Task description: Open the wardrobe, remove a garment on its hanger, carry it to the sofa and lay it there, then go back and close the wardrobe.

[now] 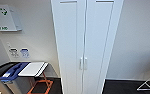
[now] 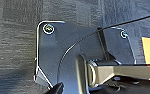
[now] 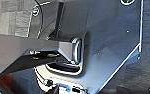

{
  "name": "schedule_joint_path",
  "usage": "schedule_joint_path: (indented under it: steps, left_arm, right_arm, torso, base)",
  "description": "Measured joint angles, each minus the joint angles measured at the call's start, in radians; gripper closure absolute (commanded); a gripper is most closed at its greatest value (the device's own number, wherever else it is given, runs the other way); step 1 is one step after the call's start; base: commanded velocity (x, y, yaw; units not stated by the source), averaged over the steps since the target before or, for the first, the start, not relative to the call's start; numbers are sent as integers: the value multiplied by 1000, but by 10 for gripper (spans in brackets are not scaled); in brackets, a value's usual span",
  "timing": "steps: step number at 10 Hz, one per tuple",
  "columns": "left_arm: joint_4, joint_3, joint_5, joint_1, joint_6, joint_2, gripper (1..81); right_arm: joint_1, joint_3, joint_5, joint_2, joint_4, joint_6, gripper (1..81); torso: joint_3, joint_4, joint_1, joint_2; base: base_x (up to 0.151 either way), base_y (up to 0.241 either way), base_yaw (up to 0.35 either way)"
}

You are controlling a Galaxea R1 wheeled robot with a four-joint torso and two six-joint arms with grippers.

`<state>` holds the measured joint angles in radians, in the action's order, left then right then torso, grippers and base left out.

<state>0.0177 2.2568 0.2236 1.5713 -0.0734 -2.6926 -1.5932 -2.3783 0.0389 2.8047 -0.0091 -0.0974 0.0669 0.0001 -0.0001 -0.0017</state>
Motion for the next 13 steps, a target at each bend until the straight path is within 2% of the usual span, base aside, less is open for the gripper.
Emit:
schedule_joint_path:
  steps: [13]
  left_arm:
    - [-5, 0, 5, -7, 0, 0, 10]
  right_arm:
    - [0, -2, 14, 8, 0, 0, 10]
  torso:
    - [0, 0, 1, 0]
  base:
    - [95, 0, 0]
